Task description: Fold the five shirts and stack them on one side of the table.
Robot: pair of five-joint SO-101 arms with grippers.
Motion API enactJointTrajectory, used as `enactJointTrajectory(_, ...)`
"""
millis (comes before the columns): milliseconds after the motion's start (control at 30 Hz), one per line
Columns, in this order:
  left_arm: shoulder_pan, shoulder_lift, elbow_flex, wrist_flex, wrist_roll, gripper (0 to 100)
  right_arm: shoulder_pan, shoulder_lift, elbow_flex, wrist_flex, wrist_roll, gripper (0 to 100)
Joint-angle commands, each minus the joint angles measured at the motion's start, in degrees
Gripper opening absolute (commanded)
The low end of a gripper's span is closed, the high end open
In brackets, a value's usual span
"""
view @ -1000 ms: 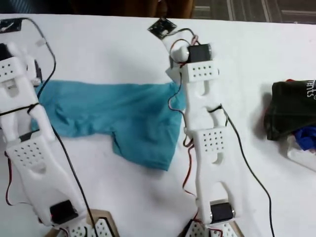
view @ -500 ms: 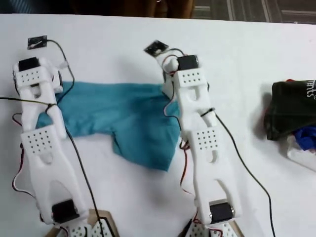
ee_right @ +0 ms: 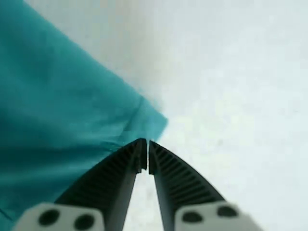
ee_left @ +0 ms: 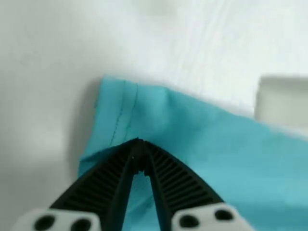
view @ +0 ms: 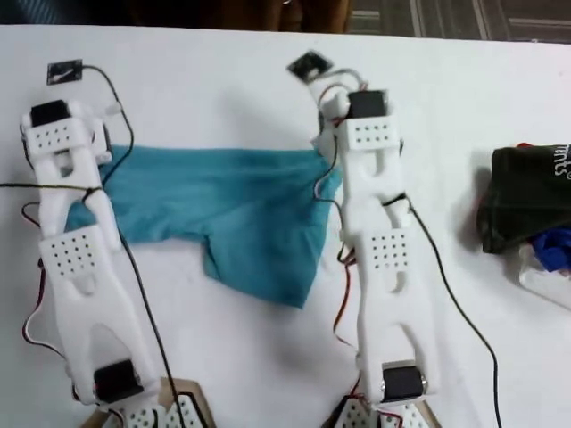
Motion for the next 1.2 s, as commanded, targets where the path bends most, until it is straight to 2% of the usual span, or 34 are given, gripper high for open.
enactJointTrajectory(0, -0.62, -5.71, -10.07, 9.32, -1.58, 3, 1.1, -10.59, -2.46, 1.19, -0.79, 1.9)
enactJointTrajectory(67, -0.53, -5.98, -14.73, 14.59, -4.13, 3, 1.8, -13.85, -2.46, 1.19, -0.79, 1.9)
enactJointTrajectory(233, -3.25, -9.67, -13.49, 14.95, -5.27, 3, 5.58, -21.41, -2.46, 1.27, -0.79, 2.0)
enactJointTrajectory(333, -4.92, -16.09, -6.2, 14.95, -5.36, 3, 8.66, -25.98, -2.37, 1.27, -0.79, 1.9)
enactJointTrajectory(433, -4.84, -24.88, 6.29, 14.95, -5.36, 3, 11.82, -30.29, -0.35, 1.27, -1.05, 1.9)
enactJointTrajectory(500, -4.57, -31.3, 14.9, 14.77, -5.36, 3, 14.11, -34.86, 3.69, 1.27, -5.8, 1.9)
enactJointTrajectory(600, -4.22, -40.97, 26.51, 14.77, -5.36, 3, 16.66, -44.09, 14.33, 1.27, -16.26, 1.9)
enactJointTrajectory(633, -4.13, -43.96, 30.2, 14.68, -5.45, 3, 16.75, -47.52, 18.73, 1.27, -17.58, 1.9)
enactJointTrajectory(800, -4.13, -58.46, 45.05, 14.59, -5.54, 3, 14.46, -65.19, 45.54, 1.1, -15.21, 1.9)
enactJointTrajectory(933, -4.04, -67.6, 51.3, 14.51, -7.65, 3, 9.45, -76.53, 65.41, 0.48, -13.71, 1.9)
enactJointTrajectory(1167, -4.04, -77.19, 60.44, 14.42, -12.22, 2, 7.6, -90.15, 82.9, -6.46, -13.36, 1.9)
